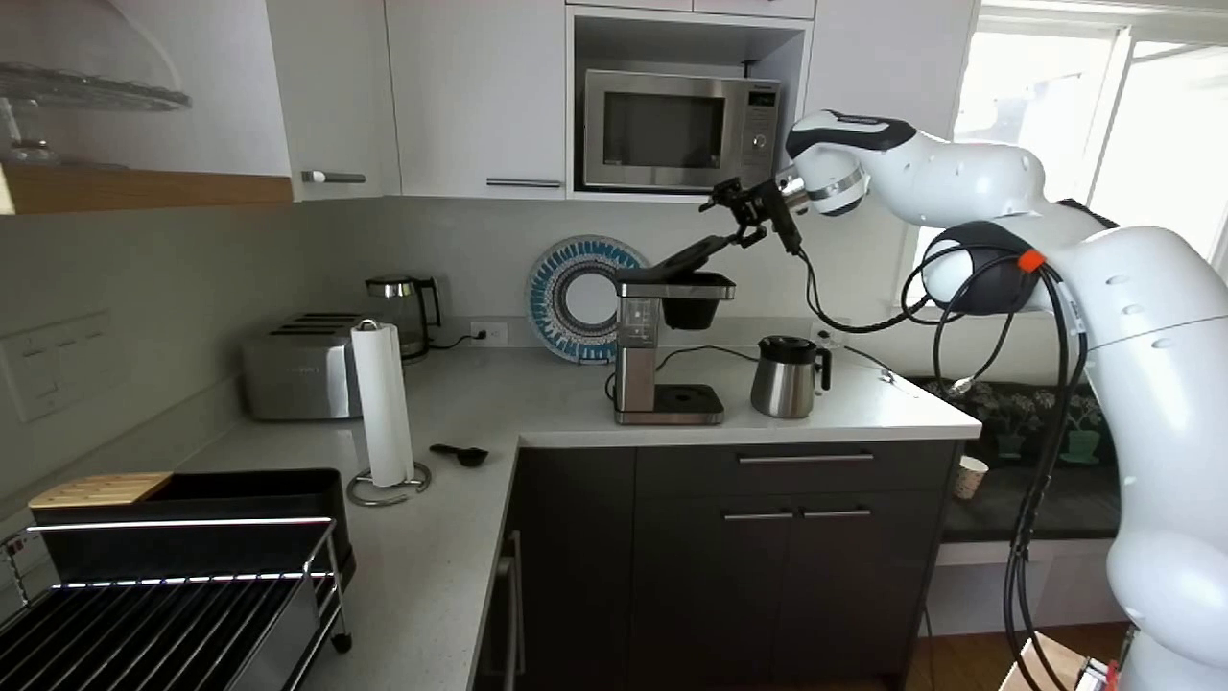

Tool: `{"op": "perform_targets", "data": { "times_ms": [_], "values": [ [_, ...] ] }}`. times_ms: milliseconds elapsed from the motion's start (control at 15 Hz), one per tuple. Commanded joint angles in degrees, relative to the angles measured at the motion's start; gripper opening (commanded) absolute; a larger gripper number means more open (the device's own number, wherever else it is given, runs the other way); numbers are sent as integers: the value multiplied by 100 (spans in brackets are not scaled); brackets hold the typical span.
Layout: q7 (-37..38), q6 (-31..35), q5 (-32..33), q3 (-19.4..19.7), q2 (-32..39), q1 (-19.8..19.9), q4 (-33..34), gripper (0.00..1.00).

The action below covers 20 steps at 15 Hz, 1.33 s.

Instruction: Lift the black lid at the top of the coffee machine

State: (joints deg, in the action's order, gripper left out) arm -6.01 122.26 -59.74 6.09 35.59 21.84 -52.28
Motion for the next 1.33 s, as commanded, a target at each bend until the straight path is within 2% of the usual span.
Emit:
{"op": "perform_targets", "data": {
  "times_ms": [0, 1000, 1267],
  "values": [
    [20, -203, -292, -195, -81, 84, -10, 100],
    [-914, -287, -1205, -1202, -45, -30, 67, 100],
    [-845, -141, -1267, -1384, 31, -107, 100, 100]
  ]
}}
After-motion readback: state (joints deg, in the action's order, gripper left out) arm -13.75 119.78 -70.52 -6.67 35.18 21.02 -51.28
